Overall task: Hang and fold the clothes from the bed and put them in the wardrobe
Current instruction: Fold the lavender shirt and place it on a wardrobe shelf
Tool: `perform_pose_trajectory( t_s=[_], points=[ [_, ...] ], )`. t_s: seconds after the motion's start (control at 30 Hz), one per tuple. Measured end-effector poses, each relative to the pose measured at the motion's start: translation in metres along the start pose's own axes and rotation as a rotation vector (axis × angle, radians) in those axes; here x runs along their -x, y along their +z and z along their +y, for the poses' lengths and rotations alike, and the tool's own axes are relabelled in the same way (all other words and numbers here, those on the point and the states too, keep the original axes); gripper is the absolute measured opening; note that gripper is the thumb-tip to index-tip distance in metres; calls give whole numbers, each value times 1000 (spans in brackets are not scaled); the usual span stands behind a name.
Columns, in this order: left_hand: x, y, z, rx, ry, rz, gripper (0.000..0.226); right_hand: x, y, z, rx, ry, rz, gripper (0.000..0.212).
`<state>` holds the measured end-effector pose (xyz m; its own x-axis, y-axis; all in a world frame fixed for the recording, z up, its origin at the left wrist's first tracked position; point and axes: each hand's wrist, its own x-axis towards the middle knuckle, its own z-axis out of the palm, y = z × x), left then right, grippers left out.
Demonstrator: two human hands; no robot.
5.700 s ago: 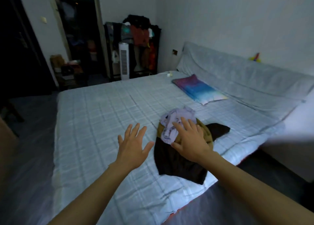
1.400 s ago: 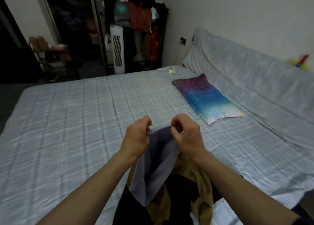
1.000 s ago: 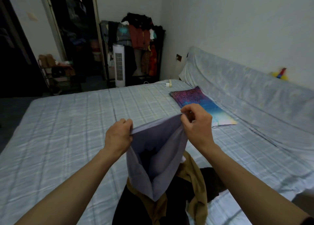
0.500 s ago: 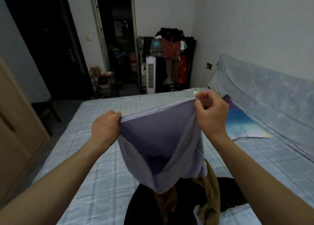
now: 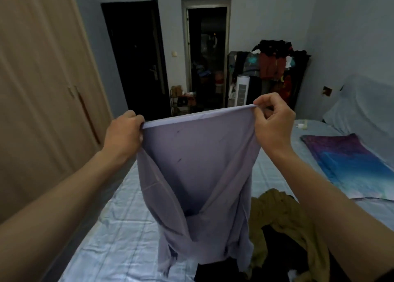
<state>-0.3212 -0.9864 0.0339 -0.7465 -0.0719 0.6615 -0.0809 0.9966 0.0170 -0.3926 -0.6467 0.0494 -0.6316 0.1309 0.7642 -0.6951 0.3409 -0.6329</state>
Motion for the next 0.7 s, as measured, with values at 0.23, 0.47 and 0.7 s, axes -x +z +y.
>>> perform_pose_trajectory(
  t_s=[0.23,0.47,0.7],
  points=[
    [20,-31,-104,-12,-33,44,18,16,85,-50,33,-70,-69,14],
    [23,-56,-214,52,-59,184,22,36,163,-88,253,-212,-179,4],
    [36,-42,-262,159,-95,239,22,71,218,-81,329,-139,-253,8]
  ],
)
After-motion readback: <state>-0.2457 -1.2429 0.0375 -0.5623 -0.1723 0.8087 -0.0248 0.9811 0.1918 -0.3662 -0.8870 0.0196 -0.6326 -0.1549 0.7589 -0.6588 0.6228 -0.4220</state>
